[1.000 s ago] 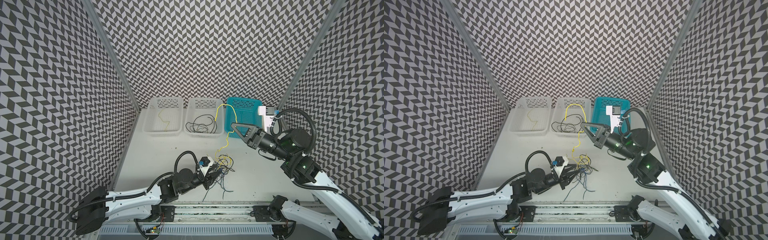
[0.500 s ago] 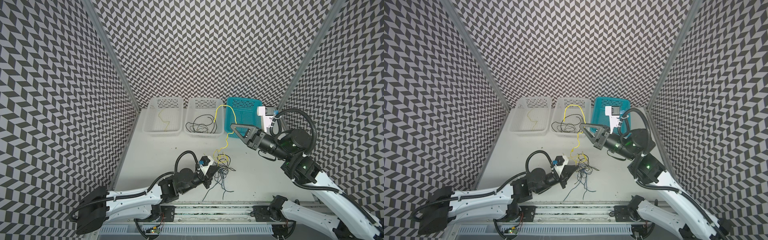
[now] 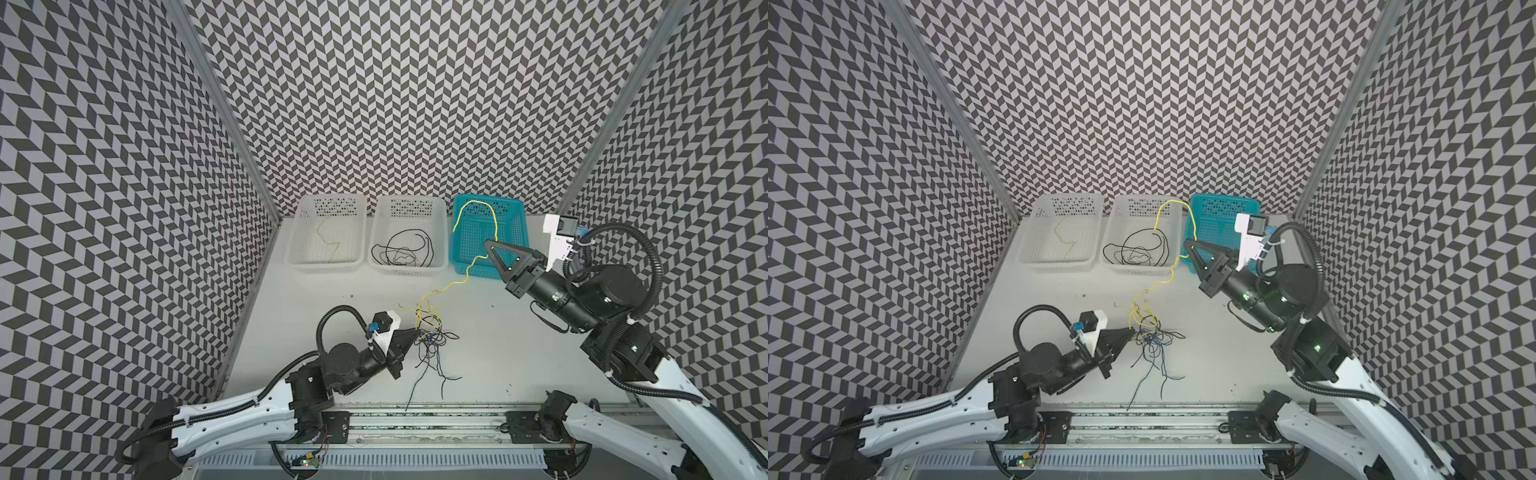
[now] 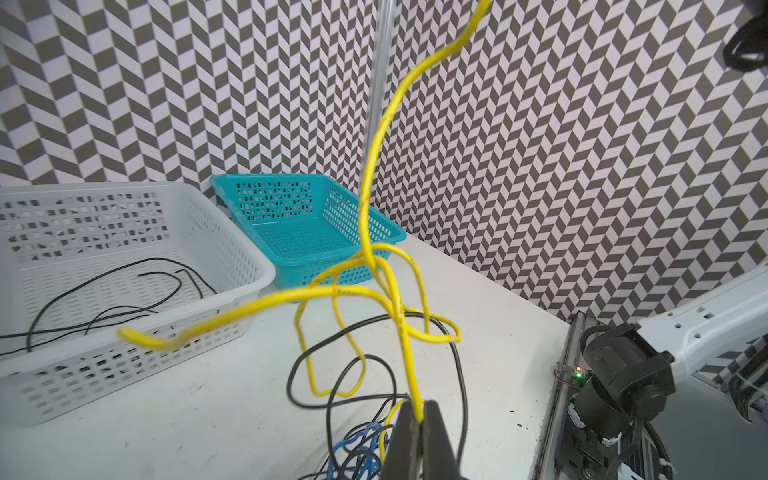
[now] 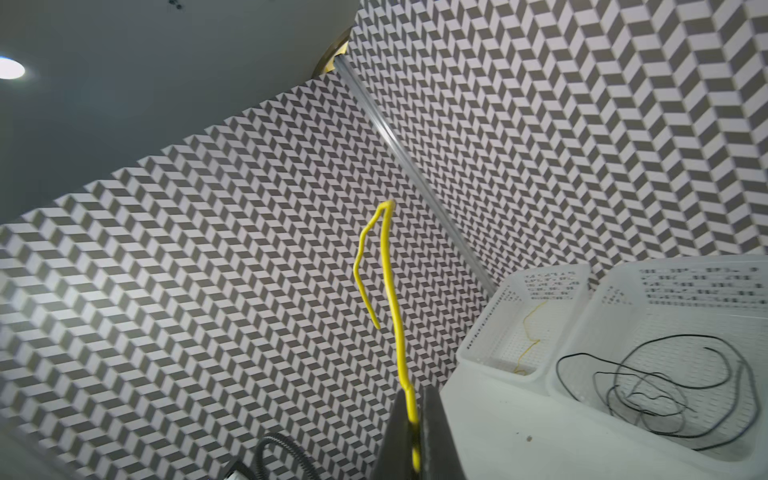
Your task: Untangle the cables
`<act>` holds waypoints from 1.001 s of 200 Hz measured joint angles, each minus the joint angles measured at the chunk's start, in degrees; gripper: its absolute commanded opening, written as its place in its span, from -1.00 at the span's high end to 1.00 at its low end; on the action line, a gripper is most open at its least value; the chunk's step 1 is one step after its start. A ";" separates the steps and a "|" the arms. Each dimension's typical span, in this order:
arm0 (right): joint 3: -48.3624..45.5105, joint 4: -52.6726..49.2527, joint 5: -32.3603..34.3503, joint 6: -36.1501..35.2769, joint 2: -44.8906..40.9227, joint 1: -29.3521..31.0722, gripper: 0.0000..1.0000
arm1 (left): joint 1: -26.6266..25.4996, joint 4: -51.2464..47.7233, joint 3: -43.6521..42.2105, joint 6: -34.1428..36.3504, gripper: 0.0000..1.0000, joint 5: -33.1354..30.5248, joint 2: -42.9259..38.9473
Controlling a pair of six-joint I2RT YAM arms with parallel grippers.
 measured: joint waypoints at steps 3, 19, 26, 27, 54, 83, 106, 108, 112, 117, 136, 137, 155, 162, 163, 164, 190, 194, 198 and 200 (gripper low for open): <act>0.04 -0.55 0.96 -0.72 -0.04 -0.07 1.00 | 0.00 -0.50 -0.35 -0.22 1.00 -0.26 -1.40; -0.04 -3.26 5.16 -3.04 0.00 -0.70 1.00 | 0.00 -3.61 -1.86 -1.16 1.00 -1.46 -8.22; -0.13 -4.15 6.69 -3.76 0.11 -1.11 1.00 | 0.00 -5.01 -2.27 -1.55 1.00 -2.08 -10.82; -0.20 -4.42 6.99 -3.85 0.15 -1.25 1.00 | 0.00 -5.16 -2.29 -1.62 1.00 -2.19 -11.10; -1.97 -6.34 10.54 -5.07 0.74 -3.91 1.00 | 0.11 -9.99 -2.51 -2.86 1.00 -6.23 -18.16; -4.33 -8.72 11.65 -5.62 2.05 -6.84 1.00 | 0.11 -15.41 -1.36 -3.56 1.00 -10.86 -19.41; -7.37 -9.97 12.70 -6.36 2.32 -8.68 1.00 | 0.11 -19.45 1.55 -3.63 1.00 -13.53 -17.70; -7.63 -10.01 12.72 -6.38 2.32 -8.96 1.00 | 0.11 -19.89 1.95 -3.63 1.00 -13.84 -17.44; -8.09 -10.16 12.85 -6.49 2.32 -9.40 1.00 | 0.11 -20.46 2.49 -3.63 1.00 -14.16 -17.11; -8.66 -10.47 13.05 -6.54 2.36 -10.19 1.00 | 0.11 -21.42 3.48 -3.61 1.00 -14.86 -16.46; -10.73 -11.58 13.66 -6.08 2.84 -14.25 1.00 | 0.11 -23.76 5.99 -3.58 1.00 -17.57 -14.99; -10.88 -11.67 13.70 -6.03 2.86 -14.58 1.00 | 0.11 -23.85 6.08 -3.56 1.00 -17.68 -14.97; -13.29 -12.55 13.44 -4.50 2.99 -18.93 1.00 | 0.11 -26.05 7.58 -3.61 1.00 -19.98 -14.64; -14.14 -13.03 13.11 -3.76 2.99 -20.70 1.00 | 0.11 -26.97 8.11 -3.58 1.00 -20.57 -14.64; -14.32 -13.14 13.03 -3.65 2.99 -21.07 1.00 | 0.11 -27.12 8.20 -3.58 1.00 -20.63 -14.62; -14.38 -13.20 12.98 -3.61 2.99 -21.24 1.00 | 0.11 -27.41 8.33 -3.58 1.00 -20.74 -14.62; -16.55 -14.88 11.10 -0.61 3.02 -27.30 1.00 | 0.11 -31.76 11.02 -3.56 1.00 -21.33 -14.49; -16.81 -15.08 10.93 -0.22 2.99 -28.02 1.00 | 0.11 -32.68 11.76 -3.52 1.00 -21.38 -14.38; -17.03 -15.23 10.71 0.17 2.97 -28.59 1.00 | 0.09 -33.51 12.41 -3.50 1.00 -21.42 -14.27; -17.14 -15.39 10.67 0.39 2.95 -28.89 1.00 | 0.09 -33.81 12.70 -3.48 1.00 -21.51 -14.23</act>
